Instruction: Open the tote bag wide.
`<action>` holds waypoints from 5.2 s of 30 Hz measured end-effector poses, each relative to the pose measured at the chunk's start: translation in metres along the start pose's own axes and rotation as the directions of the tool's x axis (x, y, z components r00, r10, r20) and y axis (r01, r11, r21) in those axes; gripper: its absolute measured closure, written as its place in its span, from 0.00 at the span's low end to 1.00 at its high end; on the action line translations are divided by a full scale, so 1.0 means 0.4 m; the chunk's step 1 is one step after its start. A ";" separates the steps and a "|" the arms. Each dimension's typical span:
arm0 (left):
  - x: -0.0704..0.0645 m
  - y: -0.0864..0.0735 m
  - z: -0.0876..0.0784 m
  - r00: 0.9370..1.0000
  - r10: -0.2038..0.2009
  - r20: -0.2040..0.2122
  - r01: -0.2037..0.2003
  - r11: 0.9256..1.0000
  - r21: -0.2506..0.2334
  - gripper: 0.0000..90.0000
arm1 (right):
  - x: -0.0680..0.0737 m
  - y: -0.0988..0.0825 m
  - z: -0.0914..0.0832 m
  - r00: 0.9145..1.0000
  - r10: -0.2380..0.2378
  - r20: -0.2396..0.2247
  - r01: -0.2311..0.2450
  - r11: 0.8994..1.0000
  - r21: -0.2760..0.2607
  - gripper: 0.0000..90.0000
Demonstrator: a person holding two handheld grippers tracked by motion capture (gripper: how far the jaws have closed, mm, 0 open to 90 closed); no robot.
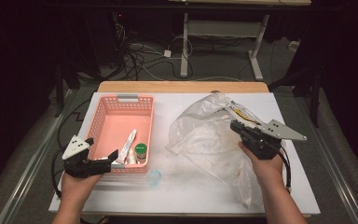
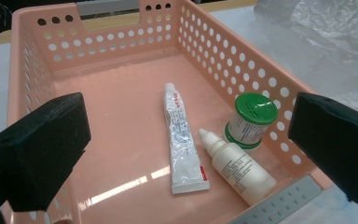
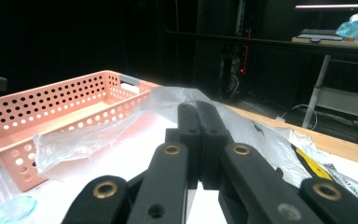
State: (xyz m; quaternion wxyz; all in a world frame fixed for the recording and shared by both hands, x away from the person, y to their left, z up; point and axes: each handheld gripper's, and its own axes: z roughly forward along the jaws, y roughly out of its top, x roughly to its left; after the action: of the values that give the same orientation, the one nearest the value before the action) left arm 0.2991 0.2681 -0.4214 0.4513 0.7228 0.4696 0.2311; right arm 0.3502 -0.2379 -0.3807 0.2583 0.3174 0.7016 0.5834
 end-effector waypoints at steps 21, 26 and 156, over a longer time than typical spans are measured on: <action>-0.030 0.097 0.047 0.999 -0.007 0.043 0.006 1.000 0.018 0.00 | -0.004 0.010 0.000 1.000 -0.010 -0.012 0.010 1.000 -0.002 1.00; -0.029 0.121 0.075 0.998 -0.002 0.062 0.002 1.000 0.008 0.00 | -0.008 0.012 -0.001 1.000 -0.016 -0.013 0.016 1.000 0.005 1.00; 0.039 0.143 0.321 1.000 0.030 -0.006 -0.023 0.859 0.512 0.75 | -0.008 0.015 -0.007 0.999 -0.022 -0.033 0.022 1.000 -0.008 1.00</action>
State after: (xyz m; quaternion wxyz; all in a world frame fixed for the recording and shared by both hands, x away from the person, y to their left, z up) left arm 0.4301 0.2174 -0.4355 0.2369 0.8214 0.5072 0.1094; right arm 0.3512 -0.2414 -0.3744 0.2542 0.2989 0.7071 0.5883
